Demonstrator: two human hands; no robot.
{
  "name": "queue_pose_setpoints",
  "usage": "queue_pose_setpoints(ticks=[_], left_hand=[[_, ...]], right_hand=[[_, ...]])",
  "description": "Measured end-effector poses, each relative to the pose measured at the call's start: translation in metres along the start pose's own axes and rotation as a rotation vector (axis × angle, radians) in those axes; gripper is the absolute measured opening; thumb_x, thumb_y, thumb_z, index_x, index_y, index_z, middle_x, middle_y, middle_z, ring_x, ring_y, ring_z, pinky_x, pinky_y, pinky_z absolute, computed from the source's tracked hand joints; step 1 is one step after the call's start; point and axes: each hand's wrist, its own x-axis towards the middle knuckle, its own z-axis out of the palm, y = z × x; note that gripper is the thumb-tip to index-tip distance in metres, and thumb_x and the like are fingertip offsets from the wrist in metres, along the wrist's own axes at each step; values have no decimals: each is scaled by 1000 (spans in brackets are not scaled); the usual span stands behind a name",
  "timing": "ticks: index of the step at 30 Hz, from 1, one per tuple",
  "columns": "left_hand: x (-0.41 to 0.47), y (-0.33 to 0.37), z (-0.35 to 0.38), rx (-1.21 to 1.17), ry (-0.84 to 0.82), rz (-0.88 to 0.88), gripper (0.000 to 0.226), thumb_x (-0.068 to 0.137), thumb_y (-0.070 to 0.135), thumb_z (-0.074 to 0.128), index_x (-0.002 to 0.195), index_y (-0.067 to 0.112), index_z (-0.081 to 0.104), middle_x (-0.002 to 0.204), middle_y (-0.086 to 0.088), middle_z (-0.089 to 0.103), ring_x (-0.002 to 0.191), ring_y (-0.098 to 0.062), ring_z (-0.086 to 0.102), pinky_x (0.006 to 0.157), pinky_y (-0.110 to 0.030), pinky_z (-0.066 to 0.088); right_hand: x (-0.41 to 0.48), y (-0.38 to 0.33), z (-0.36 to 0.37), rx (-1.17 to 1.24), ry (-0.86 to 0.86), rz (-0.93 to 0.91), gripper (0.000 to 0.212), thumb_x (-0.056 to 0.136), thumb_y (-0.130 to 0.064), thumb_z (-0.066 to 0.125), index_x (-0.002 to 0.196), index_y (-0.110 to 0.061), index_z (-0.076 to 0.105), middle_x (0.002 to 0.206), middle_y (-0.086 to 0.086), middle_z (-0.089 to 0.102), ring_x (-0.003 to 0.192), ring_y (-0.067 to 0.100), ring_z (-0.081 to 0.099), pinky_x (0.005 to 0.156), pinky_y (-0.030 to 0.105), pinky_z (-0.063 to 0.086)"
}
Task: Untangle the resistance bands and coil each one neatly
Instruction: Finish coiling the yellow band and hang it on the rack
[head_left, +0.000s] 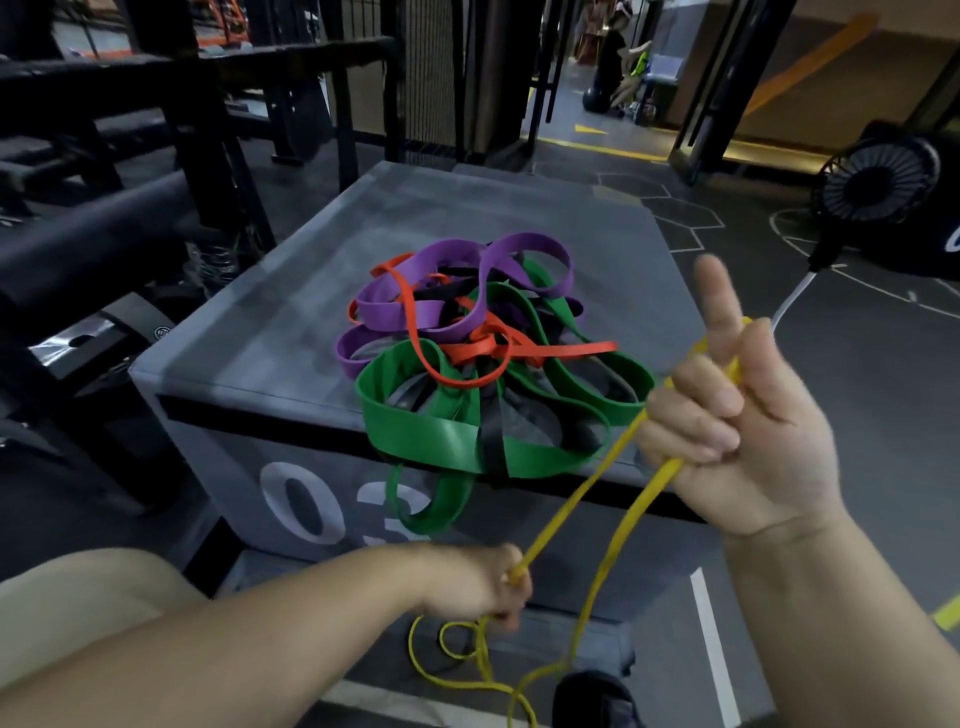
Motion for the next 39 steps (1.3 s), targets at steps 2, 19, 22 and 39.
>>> queue_pose_setpoints(ticks=[2, 19, 22, 39], left_hand=[[3, -9, 2, 60, 0, -108, 12, 95, 16, 45, 106, 17, 43, 84, 5, 64, 78, -14, 54, 69, -27, 40], [-31, 22, -16, 342, 401, 468, 21, 98, 27, 52, 113, 25, 66, 95, 14, 44, 89, -4, 48, 79, -23, 39], [-36, 26, -22, 319, 446, 560, 22, 94, 26, 56, 113, 27, 67, 87, 21, 42, 84, 7, 45, 74, -9, 34], [-42, 21, -45, -201, 670, 482, 40, 76, 5, 74, 85, 24, 39, 70, 0, 46, 61, -14, 43, 58, -38, 44]], right_hand=[[-1, -1, 0, -58, 135, -91, 40, 103, -39, 39, 143, -34, 41, 71, 7, 58, 59, 15, 38, 58, 27, 39], [9, 51, -27, -569, 737, 68, 42, 106, -25, 33, 141, -48, 30, 71, 3, 64, 67, 18, 60, 69, 35, 49], [10, 69, -22, -616, 674, 223, 36, 106, -27, 32, 137, -46, 37, 71, 6, 59, 62, 18, 55, 56, 29, 49], [8, 94, -13, -619, 616, 534, 28, 105, -37, 33, 91, -20, 50, 53, -3, 36, 37, 5, 23, 36, 14, 13]])
